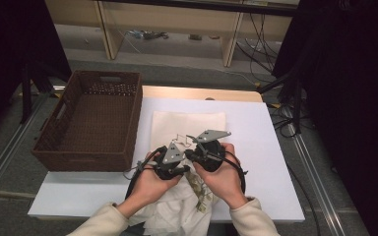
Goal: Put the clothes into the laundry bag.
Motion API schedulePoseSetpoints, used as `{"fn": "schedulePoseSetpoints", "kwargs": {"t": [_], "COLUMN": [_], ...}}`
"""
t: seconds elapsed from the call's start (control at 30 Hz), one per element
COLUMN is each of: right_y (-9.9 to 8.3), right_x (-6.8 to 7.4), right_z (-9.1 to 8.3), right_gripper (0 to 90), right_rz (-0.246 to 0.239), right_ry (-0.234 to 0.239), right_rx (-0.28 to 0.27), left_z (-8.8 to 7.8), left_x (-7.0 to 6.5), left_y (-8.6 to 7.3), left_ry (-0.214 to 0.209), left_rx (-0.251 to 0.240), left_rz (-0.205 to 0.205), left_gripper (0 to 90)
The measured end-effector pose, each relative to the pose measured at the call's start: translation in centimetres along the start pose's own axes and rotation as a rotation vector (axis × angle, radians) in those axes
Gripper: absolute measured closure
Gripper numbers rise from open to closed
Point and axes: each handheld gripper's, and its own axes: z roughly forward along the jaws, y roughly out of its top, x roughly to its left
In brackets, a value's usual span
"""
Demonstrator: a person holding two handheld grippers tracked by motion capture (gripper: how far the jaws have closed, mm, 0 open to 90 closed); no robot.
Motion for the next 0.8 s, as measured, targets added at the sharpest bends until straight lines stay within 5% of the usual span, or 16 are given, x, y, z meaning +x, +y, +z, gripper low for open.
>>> {"fn": "schedulePoseSetpoints", "kwargs": {"t": [0.1,0.17,0.37,0.43,0.47,0.67,0.73,0.8], "right_y": [0.0,-0.1,0.0,0.0,0.0,0.0,0.0,0.0], "right_x": [0.2,0.0,-0.6,-0.8,-0.5,-0.3,-0.4,-0.5], "right_z": [0.3,0.5,-0.1,0.0,-0.1,0.0,0.0,0.0], "right_gripper": [90.0,90.0,89.9,89.8,89.8,89.8,89.8,89.8], "right_rz": [-0.035,-0.038,-0.013,-0.052,-0.014,-0.005,-0.019,-0.015], "right_ry": [0.008,0.006,-0.021,-0.027,-0.02,-0.026,-0.029,-0.021], "right_rx": [0.004,0.006,-0.005,-0.016,-0.004,-0.007,-0.009,-0.002], "left_z": [1.2,0.7,-3.0,-4.4,-4.8,-5.2,-4.7,-4.1], "left_x": [0.3,0.3,-0.7,-0.5,-0.4,1.5,2.4,3.1], "left_y": [-0.2,-0.1,0.1,0.2,0.1,-1.0,-1.3,-1.7], "left_ry": [0.017,0.008,0.006,0.006,-0.016,0.043,0.058,0.041], "left_rx": [-0.036,-0.033,-0.099,-0.107,-0.128,-0.089,-0.064,-0.048], "left_rz": [-0.052,-0.033,0.009,0.034,0.015,-0.013,0.017,-0.031], "left_gripper": [80.8,77.4,39.3,28.0,23.8,16.8,16.5,16.3]}}
